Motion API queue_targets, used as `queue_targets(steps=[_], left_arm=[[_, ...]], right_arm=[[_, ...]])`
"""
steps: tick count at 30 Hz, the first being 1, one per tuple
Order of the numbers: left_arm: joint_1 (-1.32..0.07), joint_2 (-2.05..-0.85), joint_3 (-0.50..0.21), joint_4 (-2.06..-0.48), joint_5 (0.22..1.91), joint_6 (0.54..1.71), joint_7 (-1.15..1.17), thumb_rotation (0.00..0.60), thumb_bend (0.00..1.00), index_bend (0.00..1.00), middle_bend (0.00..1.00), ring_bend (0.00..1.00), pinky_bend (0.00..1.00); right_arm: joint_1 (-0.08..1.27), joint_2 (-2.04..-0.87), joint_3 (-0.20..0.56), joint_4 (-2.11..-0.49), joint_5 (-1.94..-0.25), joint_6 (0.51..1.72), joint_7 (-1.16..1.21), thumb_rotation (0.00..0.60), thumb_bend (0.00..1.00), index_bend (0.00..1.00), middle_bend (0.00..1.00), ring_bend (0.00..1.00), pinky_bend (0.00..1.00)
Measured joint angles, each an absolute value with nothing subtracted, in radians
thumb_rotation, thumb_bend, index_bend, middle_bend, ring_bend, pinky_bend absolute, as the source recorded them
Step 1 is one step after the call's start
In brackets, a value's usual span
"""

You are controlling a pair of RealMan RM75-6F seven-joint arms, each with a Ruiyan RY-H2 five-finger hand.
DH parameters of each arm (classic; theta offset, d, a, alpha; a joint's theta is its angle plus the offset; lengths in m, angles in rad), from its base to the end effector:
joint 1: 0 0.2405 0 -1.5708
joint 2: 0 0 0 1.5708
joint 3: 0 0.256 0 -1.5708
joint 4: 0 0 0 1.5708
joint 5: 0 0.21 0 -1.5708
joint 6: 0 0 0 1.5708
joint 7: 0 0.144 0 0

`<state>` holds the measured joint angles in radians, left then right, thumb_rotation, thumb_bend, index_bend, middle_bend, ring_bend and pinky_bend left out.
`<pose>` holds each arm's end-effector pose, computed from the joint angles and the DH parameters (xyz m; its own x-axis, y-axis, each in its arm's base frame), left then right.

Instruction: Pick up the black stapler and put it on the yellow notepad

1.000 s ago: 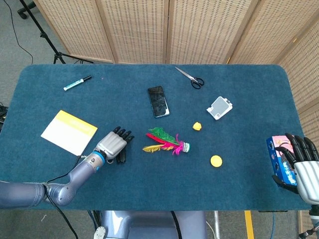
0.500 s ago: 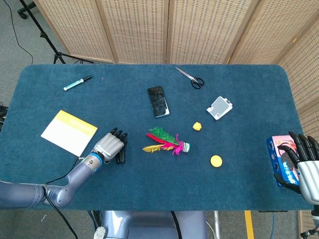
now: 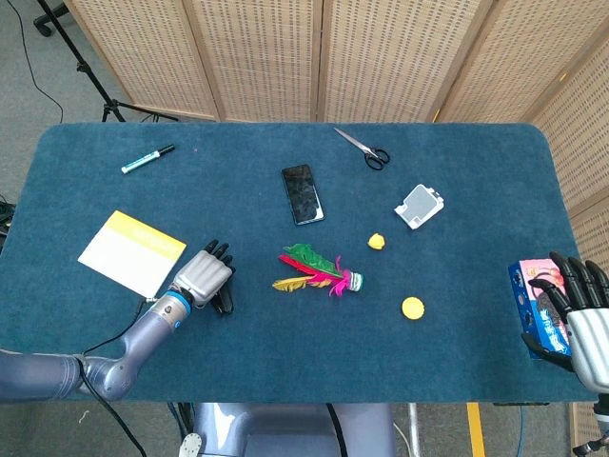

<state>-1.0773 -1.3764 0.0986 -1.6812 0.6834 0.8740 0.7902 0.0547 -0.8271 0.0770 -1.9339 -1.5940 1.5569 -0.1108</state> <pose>-0.1377 0.3380 -0.0095 0.8403 0.3079 0.4461 0.5394 -0.5557 -0.6326 -0.2471 -0.1724 0.2243 0.4666 0.0889 0.8800 -0.8759 -0.0917 0.4737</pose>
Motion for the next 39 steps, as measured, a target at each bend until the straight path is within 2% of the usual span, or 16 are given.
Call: queue_targets(steps=[8, 24, 39], left_arm=[[-1.060, -1.372, 0.105, -1.690, 0.729, 0.884, 0.772, 0.600, 0.29, 0.53, 0.30, 0.11, 0.12], [-1.004, -1.312, 0.093, -1.705, 0.805, 0.980, 0.731, 0.600, 0.30, 0.53, 0.30, 0.11, 0.12], [-0.833, -1.196, 0.135, -1.664, 1.005, 1.140, 0.595, 0.600, 0.30, 0.54, 0.30, 0.11, 0.12]], right_arm=[[0.053, -0.827, 0.078, -1.936, -1.596, 1.562, -0.113, 0.600, 0.21, 0.26, 0.06, 0.00, 0.02], [0.052, -0.827, 0.075, -1.938, -1.608, 1.564, -0.116, 0.600, 0.21, 0.26, 0.06, 0.00, 0.02], [0.051, -0.835, 0.066, -1.947, -1.634, 1.564, -0.146, 0.600, 0.21, 0.26, 0.06, 0.00, 0.02]])
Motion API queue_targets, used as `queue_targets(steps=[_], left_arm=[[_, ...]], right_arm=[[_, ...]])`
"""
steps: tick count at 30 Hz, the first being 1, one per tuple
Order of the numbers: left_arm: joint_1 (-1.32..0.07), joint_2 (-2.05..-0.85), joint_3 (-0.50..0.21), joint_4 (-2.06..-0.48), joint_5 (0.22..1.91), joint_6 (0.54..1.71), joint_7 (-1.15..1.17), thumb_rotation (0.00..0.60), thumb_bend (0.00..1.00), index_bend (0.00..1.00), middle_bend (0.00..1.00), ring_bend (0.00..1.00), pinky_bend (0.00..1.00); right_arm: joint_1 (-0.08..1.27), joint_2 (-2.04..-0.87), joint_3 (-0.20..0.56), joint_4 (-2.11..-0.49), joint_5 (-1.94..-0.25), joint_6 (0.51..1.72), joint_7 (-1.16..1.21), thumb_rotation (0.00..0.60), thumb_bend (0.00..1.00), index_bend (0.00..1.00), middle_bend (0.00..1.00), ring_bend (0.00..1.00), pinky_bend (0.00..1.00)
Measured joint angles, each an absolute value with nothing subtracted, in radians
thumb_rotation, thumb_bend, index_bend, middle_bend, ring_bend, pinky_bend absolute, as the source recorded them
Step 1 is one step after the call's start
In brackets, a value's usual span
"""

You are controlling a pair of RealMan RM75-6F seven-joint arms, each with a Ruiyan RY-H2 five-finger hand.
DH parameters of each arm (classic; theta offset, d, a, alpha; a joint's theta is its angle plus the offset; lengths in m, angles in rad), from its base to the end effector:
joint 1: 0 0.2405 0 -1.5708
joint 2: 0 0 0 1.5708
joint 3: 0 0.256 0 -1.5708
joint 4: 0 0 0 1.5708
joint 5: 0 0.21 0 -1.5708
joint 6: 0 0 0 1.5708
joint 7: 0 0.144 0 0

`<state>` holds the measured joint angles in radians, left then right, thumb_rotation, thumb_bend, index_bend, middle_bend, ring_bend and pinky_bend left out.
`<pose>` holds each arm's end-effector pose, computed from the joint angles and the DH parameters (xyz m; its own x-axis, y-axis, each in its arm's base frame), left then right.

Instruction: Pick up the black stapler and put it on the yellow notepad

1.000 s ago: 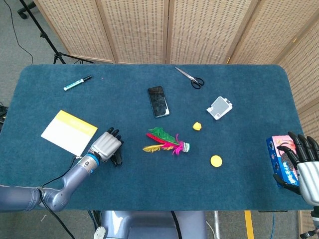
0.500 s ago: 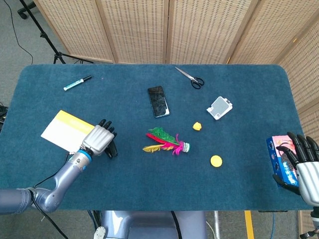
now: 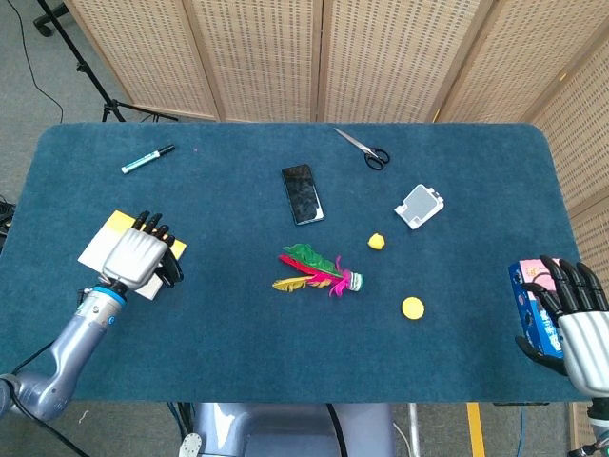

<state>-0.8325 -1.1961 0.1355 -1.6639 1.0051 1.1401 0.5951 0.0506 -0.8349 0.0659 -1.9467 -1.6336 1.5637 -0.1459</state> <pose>-0.2058 0.3335 0.0827 0.8171 0.1299 0.5617 0.5681 -0.3481 -0.7457 -0.2408 -0.1685 0.2190 0.4792 0.0906 0.8730 -0.8647 -0.1218 0.4873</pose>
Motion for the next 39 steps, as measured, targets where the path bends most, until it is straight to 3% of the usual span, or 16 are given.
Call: queue_targets(steps=[10, 39], left_arm=[[-0.723, -1.144, 0.162, -1.580, 1.135, 1.200, 0.474, 0.600, 0.30, 0.54, 0.31, 0.12, 0.13], [-0.657, -1.226, 0.073, -1.356, 1.115, 1.022, 0.447, 0.600, 0.30, 0.54, 0.31, 0.12, 0.13]], right_arm=[[0.048, -0.839, 0.062, -1.953, -1.649, 1.569, -0.162, 0.600, 0.21, 0.26, 0.06, 0.00, 0.02], [0.049, -0.849, 0.055, -1.947, -1.649, 1.553, -0.185, 0.600, 0.21, 0.26, 0.06, 0.00, 0.02]])
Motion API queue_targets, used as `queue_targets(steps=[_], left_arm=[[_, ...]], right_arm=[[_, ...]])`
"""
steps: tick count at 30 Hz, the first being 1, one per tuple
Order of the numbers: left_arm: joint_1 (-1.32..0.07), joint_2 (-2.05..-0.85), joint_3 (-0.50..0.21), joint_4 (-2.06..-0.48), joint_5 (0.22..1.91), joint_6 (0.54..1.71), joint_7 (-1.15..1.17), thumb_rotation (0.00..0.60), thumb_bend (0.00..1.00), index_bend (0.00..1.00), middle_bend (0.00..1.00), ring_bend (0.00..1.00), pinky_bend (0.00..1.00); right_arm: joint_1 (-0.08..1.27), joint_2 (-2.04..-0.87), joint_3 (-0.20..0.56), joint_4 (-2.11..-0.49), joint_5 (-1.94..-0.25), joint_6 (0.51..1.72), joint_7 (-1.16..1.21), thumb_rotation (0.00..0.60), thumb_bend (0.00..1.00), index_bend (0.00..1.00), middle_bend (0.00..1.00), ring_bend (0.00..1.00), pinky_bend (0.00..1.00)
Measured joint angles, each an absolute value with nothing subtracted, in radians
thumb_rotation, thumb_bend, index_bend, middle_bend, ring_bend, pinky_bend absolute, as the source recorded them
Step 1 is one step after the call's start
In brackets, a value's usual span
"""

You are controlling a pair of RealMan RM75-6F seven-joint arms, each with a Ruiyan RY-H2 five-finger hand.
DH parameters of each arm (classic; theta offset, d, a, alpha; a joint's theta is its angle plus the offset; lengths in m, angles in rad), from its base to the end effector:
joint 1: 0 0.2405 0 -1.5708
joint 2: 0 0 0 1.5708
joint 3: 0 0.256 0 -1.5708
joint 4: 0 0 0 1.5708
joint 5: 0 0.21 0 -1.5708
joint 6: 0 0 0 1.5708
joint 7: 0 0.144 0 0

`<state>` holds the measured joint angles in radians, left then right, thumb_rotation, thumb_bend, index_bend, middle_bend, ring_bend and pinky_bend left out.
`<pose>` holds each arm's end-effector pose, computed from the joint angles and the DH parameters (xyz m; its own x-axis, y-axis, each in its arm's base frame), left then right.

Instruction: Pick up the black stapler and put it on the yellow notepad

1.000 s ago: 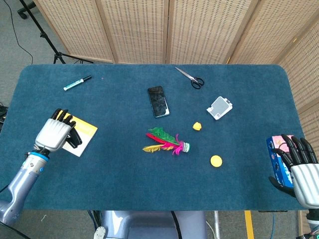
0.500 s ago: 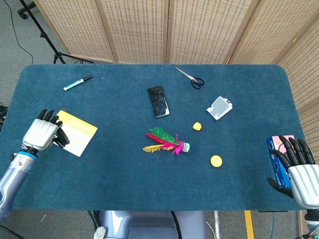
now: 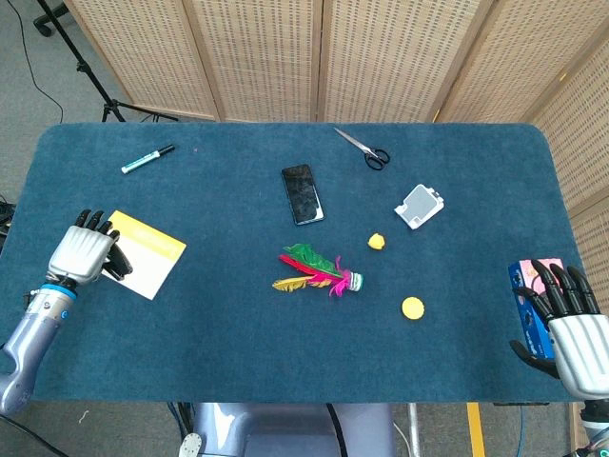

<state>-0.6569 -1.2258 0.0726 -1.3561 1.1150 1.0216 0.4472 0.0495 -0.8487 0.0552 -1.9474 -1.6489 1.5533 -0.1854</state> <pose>-0.2936 0.3408 0.1073 0.8374 0.1916 0.5119 0.5453 -0.2266 -0.8071 -0.2402 -0.1661 0.2121 0.5029 0.0764 0.8609 -0.8507 -0.1325 0.5087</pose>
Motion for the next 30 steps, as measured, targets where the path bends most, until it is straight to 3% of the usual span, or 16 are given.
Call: queue_targets(steps=[10, 22, 30], left_arm=[[-0.635, -1.258, 0.061, -1.283, 1.103, 0.989, 0.485, 0.600, 0.30, 0.54, 0.31, 0.12, 0.13], [-0.643, -1.351, -0.010, -1.188, 1.064, 0.961, 0.494, 0.600, 0.30, 0.53, 0.31, 0.12, 0.13], [-0.648, -1.401, -0.028, -1.159, 1.066, 0.938, 0.508, 0.600, 0.29, 0.46, 0.22, 0.09, 0.13]], right_arm=[[0.050, -0.853, 0.050, -1.948, -1.656, 1.547, -0.194, 0.600, 0.21, 0.26, 0.06, 0.00, 0.02], [0.053, -0.861, 0.047, -1.937, -1.650, 1.535, -0.202, 0.600, 0.21, 0.26, 0.06, 0.00, 0.02], [0.053, -0.863, 0.049, -1.932, -1.645, 1.538, -0.201, 0.600, 0.21, 0.26, 0.06, 0.00, 0.02]])
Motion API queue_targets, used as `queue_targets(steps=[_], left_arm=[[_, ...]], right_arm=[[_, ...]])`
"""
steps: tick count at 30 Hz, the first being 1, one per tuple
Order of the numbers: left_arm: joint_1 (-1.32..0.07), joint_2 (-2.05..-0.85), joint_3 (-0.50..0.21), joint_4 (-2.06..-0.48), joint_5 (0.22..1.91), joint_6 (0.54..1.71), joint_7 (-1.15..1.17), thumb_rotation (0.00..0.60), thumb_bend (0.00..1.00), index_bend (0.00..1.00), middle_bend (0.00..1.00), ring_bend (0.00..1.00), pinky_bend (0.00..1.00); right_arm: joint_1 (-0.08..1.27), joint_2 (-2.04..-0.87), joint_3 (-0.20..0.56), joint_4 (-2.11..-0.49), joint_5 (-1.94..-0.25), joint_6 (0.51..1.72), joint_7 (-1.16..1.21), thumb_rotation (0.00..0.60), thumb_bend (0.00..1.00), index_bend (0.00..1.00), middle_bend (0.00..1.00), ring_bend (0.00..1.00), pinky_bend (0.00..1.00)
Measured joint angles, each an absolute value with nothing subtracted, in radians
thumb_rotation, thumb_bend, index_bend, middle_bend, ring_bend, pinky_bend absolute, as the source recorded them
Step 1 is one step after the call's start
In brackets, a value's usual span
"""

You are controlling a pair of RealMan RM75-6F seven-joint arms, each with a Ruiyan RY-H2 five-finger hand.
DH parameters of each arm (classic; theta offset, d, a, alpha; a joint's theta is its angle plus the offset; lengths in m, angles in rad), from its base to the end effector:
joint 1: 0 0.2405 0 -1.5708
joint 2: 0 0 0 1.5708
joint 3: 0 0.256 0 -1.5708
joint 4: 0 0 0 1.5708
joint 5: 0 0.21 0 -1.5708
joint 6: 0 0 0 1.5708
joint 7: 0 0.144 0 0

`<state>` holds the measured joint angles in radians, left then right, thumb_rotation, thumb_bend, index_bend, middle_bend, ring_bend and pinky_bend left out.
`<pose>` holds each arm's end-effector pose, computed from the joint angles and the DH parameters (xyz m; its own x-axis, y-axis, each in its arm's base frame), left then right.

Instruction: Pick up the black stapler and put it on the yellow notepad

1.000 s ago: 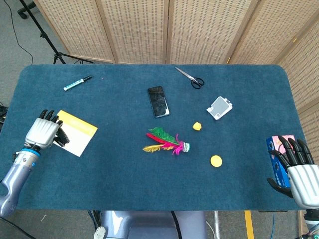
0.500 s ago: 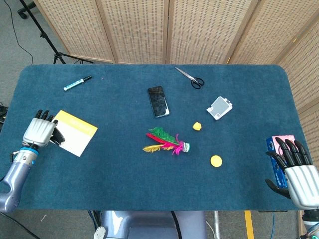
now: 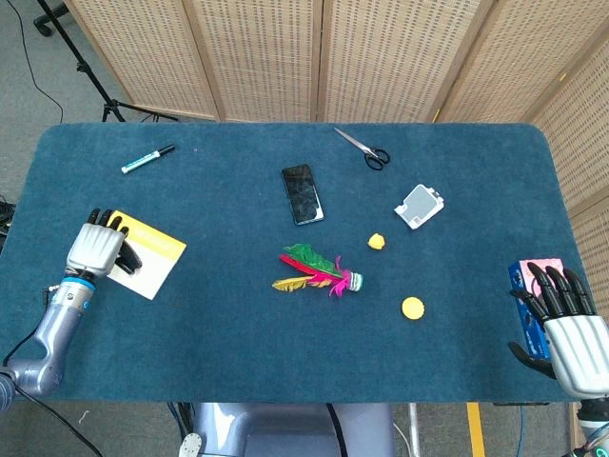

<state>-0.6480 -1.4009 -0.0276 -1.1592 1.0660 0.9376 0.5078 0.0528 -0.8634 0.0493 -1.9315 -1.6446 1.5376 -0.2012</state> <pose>-0.3020 0.3646 0.0708 0.8333 0.2115 0.5107 0.5463 -0.1746 -0.8192 -0.2444 -0.1662 0.2068 0.5199 0.0585 0.8522 -0.8423 -0.1312 0.5228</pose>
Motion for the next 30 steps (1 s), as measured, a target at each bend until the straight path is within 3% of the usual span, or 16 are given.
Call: queue_targets(steps=[3, 7, 12, 23, 30], left_arm=[[-0.645, -1.402, -0.028, -1.159, 1.065, 0.931, 0.511, 0.600, 0.28, 0.37, 0.14, 0.02, 0.11], [-0.639, -1.398, -0.029, -1.163, 1.058, 0.927, 0.522, 0.600, 0.27, 0.24, 0.03, 0.00, 0.04], [-0.629, -1.392, -0.037, -1.164, 1.057, 0.936, 0.523, 0.600, 0.26, 0.06, 0.00, 0.00, 0.00], [-0.615, -1.360, -0.057, -1.216, 1.076, 0.968, 0.497, 0.600, 0.26, 0.03, 0.00, 0.00, 0.00], [-0.581, -1.265, -0.072, -1.409, 1.138, 1.071, 0.449, 0.600, 0.25, 0.03, 0.00, 0.00, 0.00]], right_arm=[[0.052, -0.862, 0.048, -1.932, -1.647, 1.540, -0.202, 0.600, 0.21, 0.26, 0.06, 0.00, 0.02], [0.050, -0.861, 0.048, -1.935, -1.649, 1.544, -0.202, 0.600, 0.21, 0.26, 0.06, 0.00, 0.02], [0.049, -0.862, 0.045, -1.937, -1.655, 1.543, -0.209, 0.600, 0.21, 0.26, 0.06, 0.00, 0.02], [0.050, -0.863, 0.046, -1.937, -1.652, 1.542, -0.208, 0.600, 0.21, 0.26, 0.06, 0.00, 0.02], [0.050, -0.857, 0.049, -1.940, -1.647, 1.545, -0.197, 0.600, 0.21, 0.26, 0.06, 0.00, 0.02]])
